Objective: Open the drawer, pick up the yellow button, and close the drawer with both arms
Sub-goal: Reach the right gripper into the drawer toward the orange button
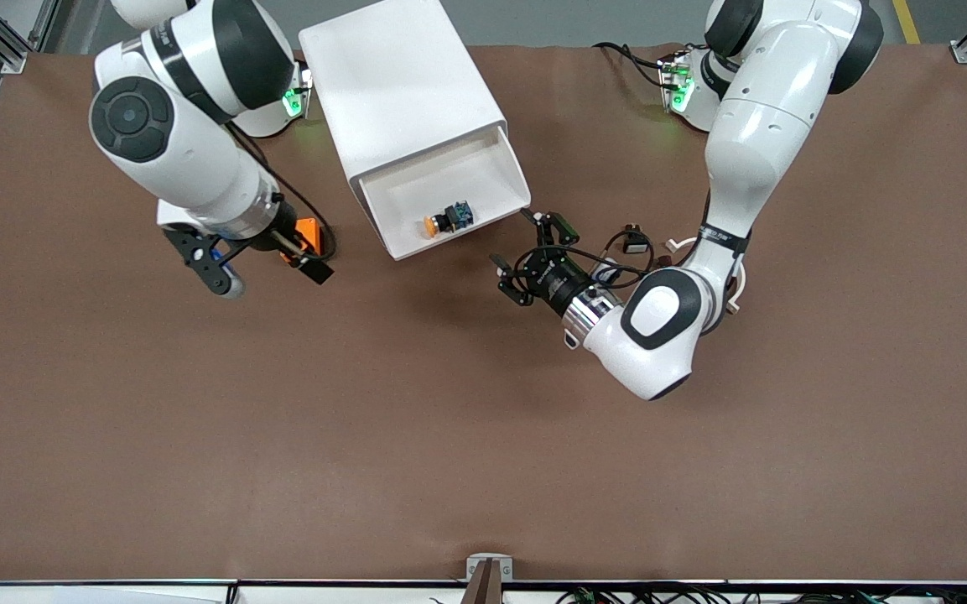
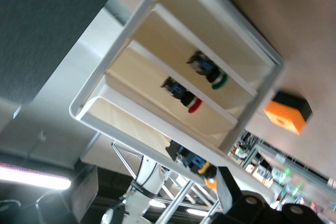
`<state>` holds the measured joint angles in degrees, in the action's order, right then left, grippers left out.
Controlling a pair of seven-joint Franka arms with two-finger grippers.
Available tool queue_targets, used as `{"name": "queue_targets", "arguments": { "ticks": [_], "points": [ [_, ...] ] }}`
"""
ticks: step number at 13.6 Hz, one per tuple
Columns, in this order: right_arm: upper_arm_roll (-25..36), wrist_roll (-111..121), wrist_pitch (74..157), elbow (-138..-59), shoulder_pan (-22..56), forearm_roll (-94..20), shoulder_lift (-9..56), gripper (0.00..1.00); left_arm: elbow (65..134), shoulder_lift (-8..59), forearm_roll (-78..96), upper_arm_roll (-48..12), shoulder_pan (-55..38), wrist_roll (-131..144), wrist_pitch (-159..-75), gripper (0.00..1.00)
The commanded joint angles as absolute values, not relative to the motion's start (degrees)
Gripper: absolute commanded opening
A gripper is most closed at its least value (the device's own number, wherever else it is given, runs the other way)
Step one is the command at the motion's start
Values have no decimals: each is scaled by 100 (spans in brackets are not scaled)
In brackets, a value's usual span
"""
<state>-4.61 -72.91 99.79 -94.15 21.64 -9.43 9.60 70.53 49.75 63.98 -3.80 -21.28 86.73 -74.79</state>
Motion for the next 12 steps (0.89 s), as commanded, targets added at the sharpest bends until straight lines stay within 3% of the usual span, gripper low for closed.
{"name": "queue_targets", "arguments": {
  "ticks": [1,8,12],
  "points": [
    [-413,-7995,10133,-9431,2582,-1230,1054,100,6926,4905,6303,-159,-2224,7737,-7628,99],
    [-404,-9456,11696,-10229,3629,-1213,1134,100,6943,4114,4249,-149,-2671,6338,-9252,99],
    [-404,-9466,11804,-10476,3875,-1169,1125,100,6952,3920,3069,-202,-2926,6258,-10018,99]
  ]
}}
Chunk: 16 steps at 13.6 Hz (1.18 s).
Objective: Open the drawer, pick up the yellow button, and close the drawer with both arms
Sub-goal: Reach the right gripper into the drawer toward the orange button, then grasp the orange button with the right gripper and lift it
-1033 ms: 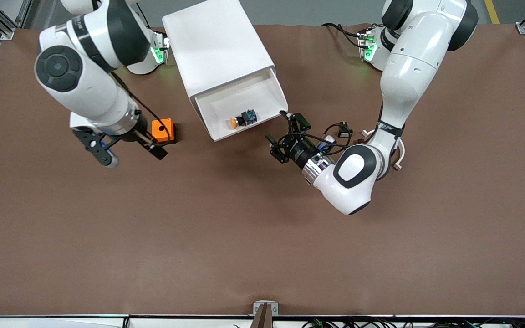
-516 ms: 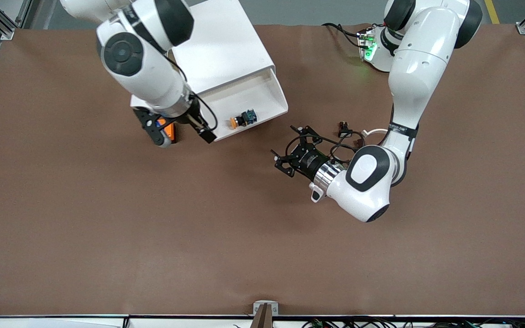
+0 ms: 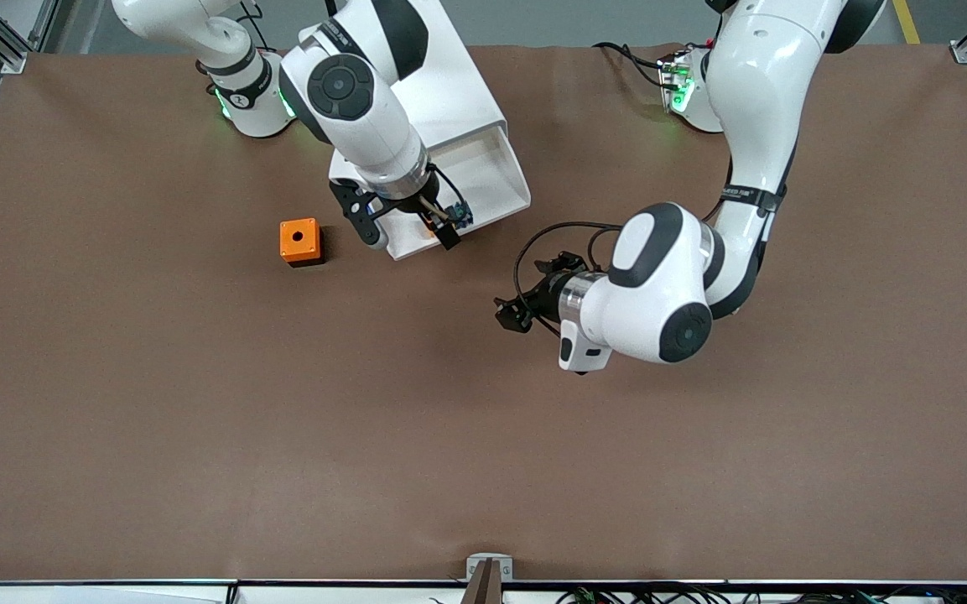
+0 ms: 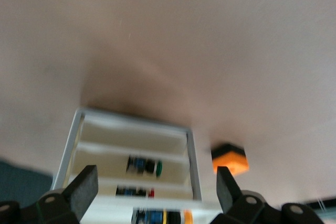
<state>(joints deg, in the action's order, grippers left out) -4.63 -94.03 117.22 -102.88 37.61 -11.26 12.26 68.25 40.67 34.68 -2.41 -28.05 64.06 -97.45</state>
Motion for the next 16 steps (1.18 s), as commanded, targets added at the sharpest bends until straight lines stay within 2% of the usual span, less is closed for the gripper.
{"name": "queue_targets", "arguments": {
  "ticks": [1,3,7,13,16],
  "points": [
    [-404,-9466,11873,-10546,3919,-1160,1116,100,6952,3920,2859,-202,-2953,6258,-10150,99],
    [-396,-9466,12005,-10643,3972,-1160,1116,99,6952,3920,2419,-202,-2997,6258,-10414,99],
    [-396,-9466,12269,-10846,4078,-1134,1116,85,6979,3920,1496,-202,-3278,6372,-10749,99],
    [-396,-9431,12199,-10846,4034,-1134,1099,48,7092,3788,729,-237,-3542,6398,-10749,100],
    [-387,-9396,12068,-10802,3999,-1134,1081,20,7145,3744,642,-237,-3621,6609,-10732,100]
  ]
}}
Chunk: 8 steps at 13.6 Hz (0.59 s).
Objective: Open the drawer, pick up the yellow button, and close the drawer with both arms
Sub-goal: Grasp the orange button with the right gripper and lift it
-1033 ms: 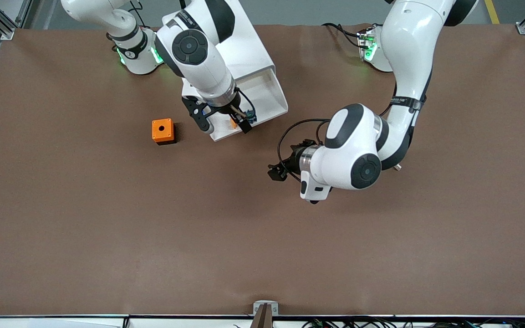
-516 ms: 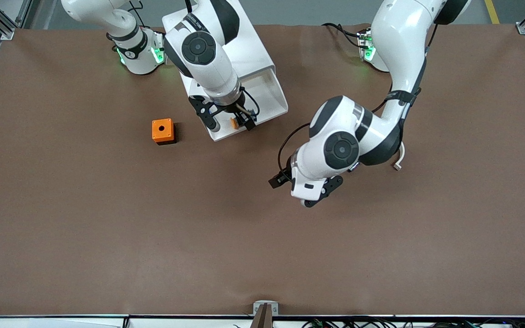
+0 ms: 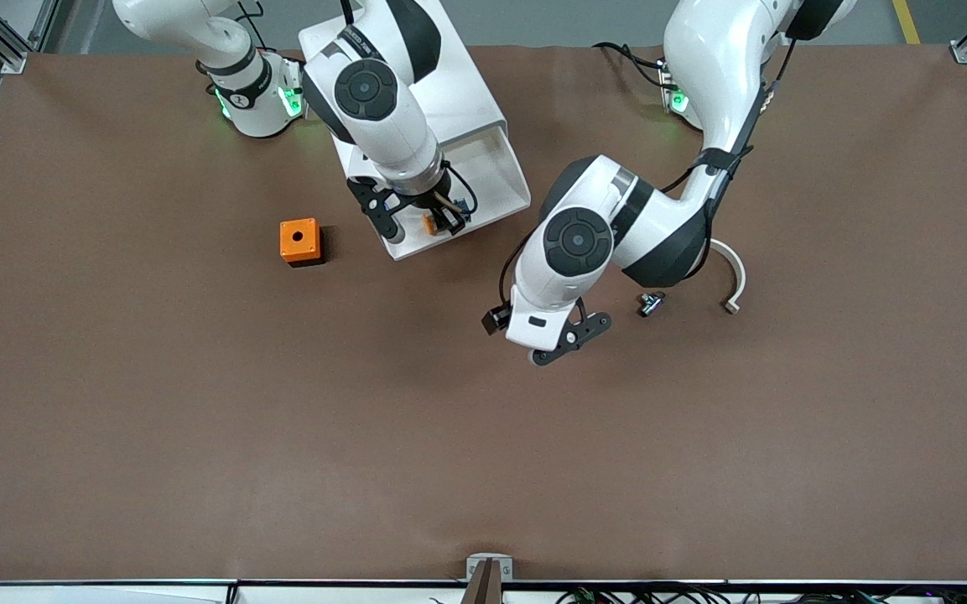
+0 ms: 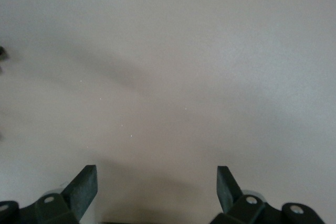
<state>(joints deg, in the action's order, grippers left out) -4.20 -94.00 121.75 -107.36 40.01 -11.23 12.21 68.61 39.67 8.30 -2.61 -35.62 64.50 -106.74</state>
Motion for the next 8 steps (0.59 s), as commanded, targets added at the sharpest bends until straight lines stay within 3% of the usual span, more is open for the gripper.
{"name": "queue_targets", "arguments": {
  "ticks": [1,2,8],
  "points": [
    [-369,-9378,12006,-10793,3990,-1134,1064,10,7163,3692,607,-237,-3638,6644,-10697,100],
    [-352,-9343,11928,-10758,3973,-1134,1046,5,7224,3648,606,-237,-3665,6645,-10688,100],
    [-352,-7967,10601,-9766,2876,-1169,1028,4,7365,3463,606,-237,-3858,6671,-10161,100]
  ]
}}
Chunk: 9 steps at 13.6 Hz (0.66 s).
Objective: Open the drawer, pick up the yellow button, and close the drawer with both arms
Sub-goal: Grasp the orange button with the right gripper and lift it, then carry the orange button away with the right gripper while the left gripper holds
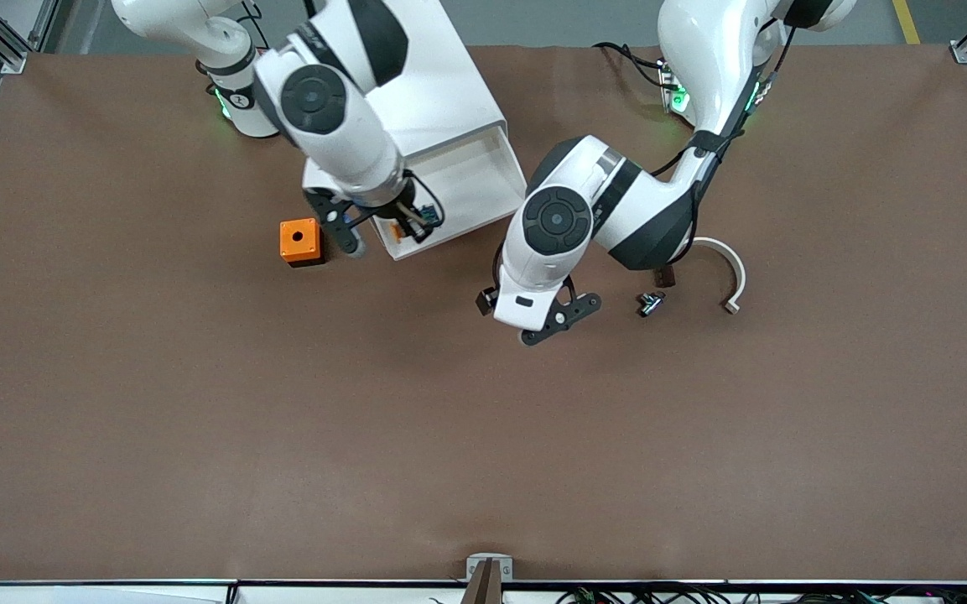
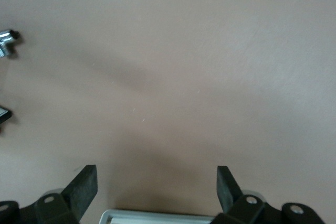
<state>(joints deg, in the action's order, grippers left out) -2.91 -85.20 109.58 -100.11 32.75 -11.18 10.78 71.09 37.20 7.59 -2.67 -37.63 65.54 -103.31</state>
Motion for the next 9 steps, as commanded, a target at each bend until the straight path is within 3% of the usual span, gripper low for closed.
{"name": "queue_targets", "arguments": {
  "ticks": [1,6,9],
  "points": [
    [-352,-7432,10460,-9686,2613,-1169,1028,4,7426,3411,606,-237,-3945,6741,-10134,100],
    [-343,-4681,10230,-9598,1295,-1073,1055,4,7523,3392,598,-237,-4262,7189,-10116,100],
    [-351,-3354,10274,-9598,697,-397,1168,4,7515,3393,598,-237,-4508,7189,-10134,100]
  ]
}}
